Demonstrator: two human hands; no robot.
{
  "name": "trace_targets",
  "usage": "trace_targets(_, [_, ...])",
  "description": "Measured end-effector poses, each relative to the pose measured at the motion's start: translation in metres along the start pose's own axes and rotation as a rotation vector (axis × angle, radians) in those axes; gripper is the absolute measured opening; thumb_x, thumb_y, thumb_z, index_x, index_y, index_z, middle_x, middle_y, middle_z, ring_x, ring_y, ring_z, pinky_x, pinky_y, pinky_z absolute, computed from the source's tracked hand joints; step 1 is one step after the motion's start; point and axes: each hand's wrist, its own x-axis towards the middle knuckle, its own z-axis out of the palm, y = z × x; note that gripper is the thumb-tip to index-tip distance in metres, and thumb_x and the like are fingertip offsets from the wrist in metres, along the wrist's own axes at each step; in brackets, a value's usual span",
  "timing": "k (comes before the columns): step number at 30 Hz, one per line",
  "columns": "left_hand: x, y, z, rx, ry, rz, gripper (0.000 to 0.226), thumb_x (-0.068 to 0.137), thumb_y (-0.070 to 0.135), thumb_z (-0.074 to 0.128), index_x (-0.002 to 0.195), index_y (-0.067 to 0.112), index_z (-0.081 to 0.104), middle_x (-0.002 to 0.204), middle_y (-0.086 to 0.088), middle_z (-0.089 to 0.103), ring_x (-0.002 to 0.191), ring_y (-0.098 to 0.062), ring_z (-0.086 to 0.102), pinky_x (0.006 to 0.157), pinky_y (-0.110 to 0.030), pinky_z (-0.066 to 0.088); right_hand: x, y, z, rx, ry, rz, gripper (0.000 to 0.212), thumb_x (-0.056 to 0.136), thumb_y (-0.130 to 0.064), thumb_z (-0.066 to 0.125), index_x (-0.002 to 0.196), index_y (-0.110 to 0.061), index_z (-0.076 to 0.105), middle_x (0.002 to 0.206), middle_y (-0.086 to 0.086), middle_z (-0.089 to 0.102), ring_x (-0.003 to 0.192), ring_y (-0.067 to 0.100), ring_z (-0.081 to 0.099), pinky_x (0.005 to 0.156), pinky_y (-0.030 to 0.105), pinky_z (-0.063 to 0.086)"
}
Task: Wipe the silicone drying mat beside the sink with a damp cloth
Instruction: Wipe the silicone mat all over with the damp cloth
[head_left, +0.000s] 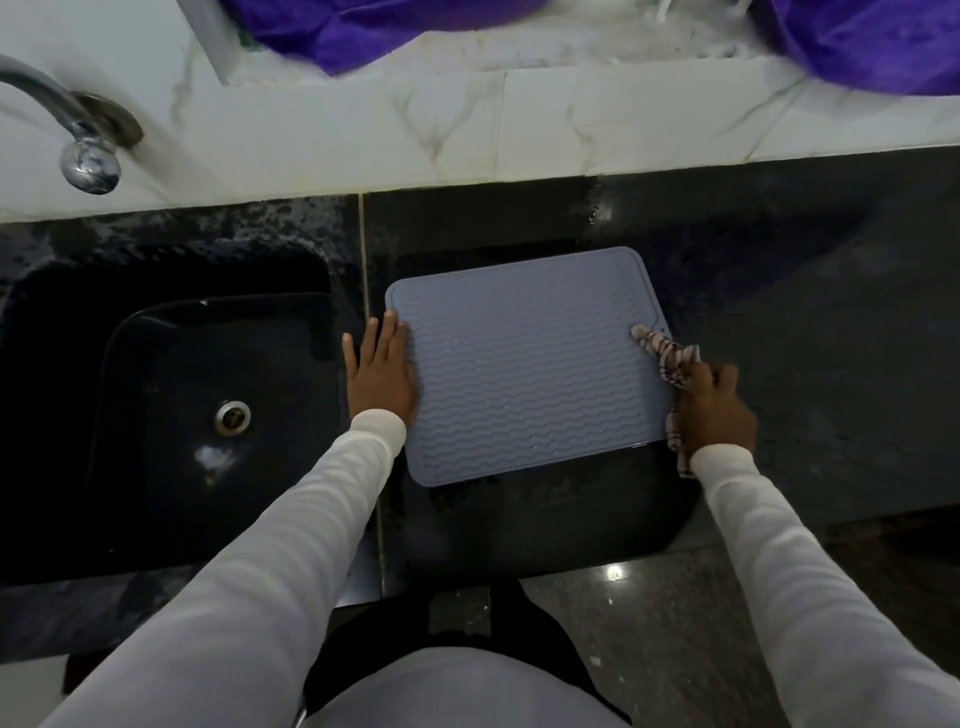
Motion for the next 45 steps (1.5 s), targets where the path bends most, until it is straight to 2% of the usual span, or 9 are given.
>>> trace_targets(8, [-0.001,0.002,-0.002,-0.009,0.005,-0.009,0.053,0.102,0.027,0.029,0.153,0.020,0.020,0.163,0.000,0.013,0.150,-0.022,0.007,0.120,-0.048,-0.009,-0.008,-0.034,-0.003,0.187,0.207,-0.056,0.022,0.089,-0.013,0.057,0.110,-0.005,0.056,0.111,0.021,0.048,0.074,0.042,0.057,0.062,0.042,0.045])
trace_targets(14, [0.000,-0.003,-0.009,-0.061,-0.023,-0.001,0.052,0.101,0.029,0.030,0.153,0.024,0.024,0.162,0.003,0.016,0.150,-0.018,0.008,0.121,-0.048,-0.006,-0.067,-0.189,0.021,0.881,0.071,-0.163,0.019,0.087,-0.013,0.063,0.105,-0.019,0.062,0.107,0.003,0.060,0.099,0.020,0.058,0.090,0.032,0.047])
trace_targets(17, [0.002,-0.011,-0.009,0.010,-0.072,0.044,0.063,0.098,0.044,0.038,0.154,0.024,0.018,0.163,0.004,0.010,0.150,-0.019,0.004,0.120,-0.050,-0.006,-0.109,-0.255,0.050,0.711,-0.109,-0.316,0.020,0.089,-0.023,0.059,0.109,-0.018,0.058,0.113,0.005,0.057,0.093,0.021,0.059,0.081,0.035,0.051])
trace_targets(20, [0.003,-0.017,-0.007,0.098,-0.106,0.086,0.073,0.094,0.051,0.042,0.155,0.023,0.012,0.164,0.003,0.003,0.150,-0.022,-0.001,0.120,-0.052,-0.005,-0.128,-0.273,0.072,0.316,-0.049,-0.450,0.024,0.085,-0.015,0.065,0.105,-0.012,0.054,0.109,0.016,0.056,0.058,0.029,0.060,0.045,0.036,0.050])
trace_targets(25, [0.004,-0.016,-0.004,0.155,-0.109,0.093,0.073,0.096,0.046,0.041,0.156,0.020,0.006,0.164,0.002,-0.004,0.150,-0.023,-0.005,0.119,-0.053,-0.007,-0.118,-0.258,0.065,0.079,0.019,-0.569,0.026,0.079,-0.011,0.066,0.098,-0.015,0.049,0.101,0.015,0.059,0.045,0.023,0.055,0.035,0.029,0.042])
trace_targets(29, [0.004,-0.014,-0.006,0.092,-0.072,0.078,0.058,0.101,0.027,0.033,0.155,0.020,0.013,0.164,0.003,0.003,0.150,-0.021,-0.002,0.119,-0.052,-0.005,-0.098,-0.214,0.054,0.067,0.061,-0.509,0.015,0.081,-0.016,0.039,0.093,-0.016,0.049,0.098,0.018,0.060,0.042,0.031,0.055,0.033,0.031,0.041])
trace_targets(32, [0.003,-0.012,-0.007,0.074,-0.061,0.085,0.058,0.101,0.023,0.032,0.156,0.021,0.011,0.164,0.003,0.003,0.150,-0.022,-0.002,0.119,-0.052,-0.007,-0.080,-0.171,0.043,0.038,0.070,-0.384,0.017,0.084,-0.012,0.047,0.101,-0.013,0.045,0.103,0.023,0.056,0.047,0.036,0.057,0.038,0.040,0.048])
trace_targets(37, [0.002,-0.013,-0.006,0.095,-0.050,0.077,0.060,0.101,0.022,0.032,0.156,0.021,0.008,0.164,0.002,0.000,0.150,-0.021,-0.003,0.120,-0.051,-0.008,-0.044,-0.102,0.023,-0.010,-0.027,-0.144,0.031,0.094,-0.016,0.047,0.125,-0.009,0.045,0.120,0.019,0.045,0.084,0.041,0.059,0.070,0.048,0.050])
trace_targets(45, [0.003,-0.012,-0.005,0.099,-0.038,0.084,0.059,0.101,0.023,0.033,0.156,0.021,0.010,0.164,0.001,0.002,0.150,-0.021,-0.002,0.120,-0.051,-0.006,0.005,-0.016,0.007,-0.017,0.053,-0.014,0.021,0.089,-0.012,0.050,0.108,-0.008,0.042,0.110,0.024,0.042,0.069,0.048,0.060,0.063,0.054,0.050])
